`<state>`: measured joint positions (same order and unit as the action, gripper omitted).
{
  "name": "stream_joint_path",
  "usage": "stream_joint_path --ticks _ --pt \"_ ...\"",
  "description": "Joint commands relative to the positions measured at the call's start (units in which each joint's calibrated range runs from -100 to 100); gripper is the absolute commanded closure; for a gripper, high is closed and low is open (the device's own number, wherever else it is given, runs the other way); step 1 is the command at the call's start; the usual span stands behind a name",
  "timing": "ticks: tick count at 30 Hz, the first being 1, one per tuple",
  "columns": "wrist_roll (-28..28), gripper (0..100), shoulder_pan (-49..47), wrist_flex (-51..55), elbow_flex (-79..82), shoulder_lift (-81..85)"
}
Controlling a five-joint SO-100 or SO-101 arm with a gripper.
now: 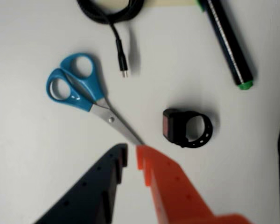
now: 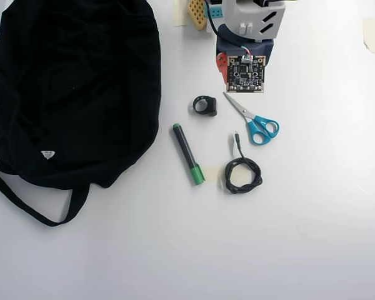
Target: Put the cable into the black bag
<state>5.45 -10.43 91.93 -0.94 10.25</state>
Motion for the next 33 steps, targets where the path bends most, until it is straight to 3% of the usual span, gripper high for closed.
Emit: stream_joint_path --ticks 1,33 --pt "0.22 98 -0.79 0.66 -2.29 2.11" --pt "-0.41 97 -0.34 -0.28 -1.39 1.03"
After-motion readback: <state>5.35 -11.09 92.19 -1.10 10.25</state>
